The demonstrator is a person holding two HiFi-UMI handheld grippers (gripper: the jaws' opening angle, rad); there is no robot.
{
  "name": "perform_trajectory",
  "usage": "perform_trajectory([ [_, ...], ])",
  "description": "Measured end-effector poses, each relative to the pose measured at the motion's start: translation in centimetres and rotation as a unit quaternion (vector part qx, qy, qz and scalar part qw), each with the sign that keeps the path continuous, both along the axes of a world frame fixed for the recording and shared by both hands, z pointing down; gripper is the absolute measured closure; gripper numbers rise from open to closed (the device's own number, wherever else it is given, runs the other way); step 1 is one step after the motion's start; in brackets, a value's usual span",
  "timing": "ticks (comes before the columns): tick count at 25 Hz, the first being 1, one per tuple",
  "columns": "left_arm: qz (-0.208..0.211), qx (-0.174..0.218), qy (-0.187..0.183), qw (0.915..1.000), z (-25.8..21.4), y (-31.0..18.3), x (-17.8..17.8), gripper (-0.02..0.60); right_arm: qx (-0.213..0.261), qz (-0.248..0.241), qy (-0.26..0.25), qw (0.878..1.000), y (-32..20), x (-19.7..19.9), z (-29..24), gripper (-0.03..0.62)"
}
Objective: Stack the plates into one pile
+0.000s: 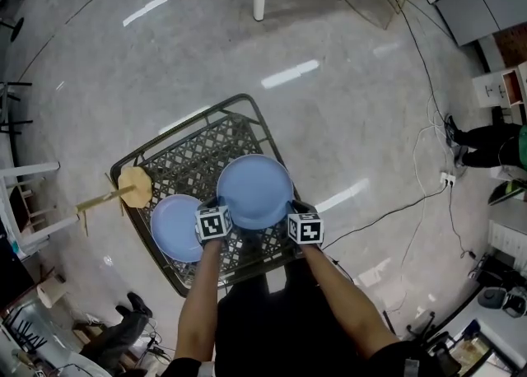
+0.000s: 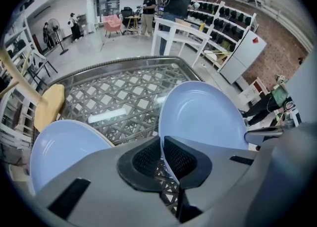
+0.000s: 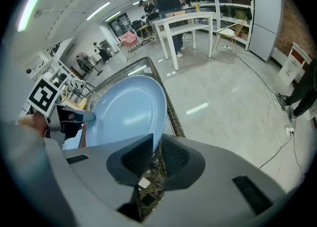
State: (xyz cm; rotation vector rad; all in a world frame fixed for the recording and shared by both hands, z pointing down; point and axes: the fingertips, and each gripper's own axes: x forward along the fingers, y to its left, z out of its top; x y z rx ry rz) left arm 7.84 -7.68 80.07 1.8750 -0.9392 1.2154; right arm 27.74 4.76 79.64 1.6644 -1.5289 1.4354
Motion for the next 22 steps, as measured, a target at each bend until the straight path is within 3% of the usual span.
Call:
perform_trajectory([
  [12, -0.045, 0.039, 0.052, 0.9969, -5.8, 1.4, -0.4, 0.545, 0.039, -0.041, 0.012, 0.998, -0.4, 0.6, -5.1, 0.546],
  [22, -0.128, 0.076, 0.079, 0.9858, -10.4, 3.5, -6.7, 0.545, 0.071, -0.121, 0.010, 0.990, -2.2, -4.2, -8.3, 0.548],
])
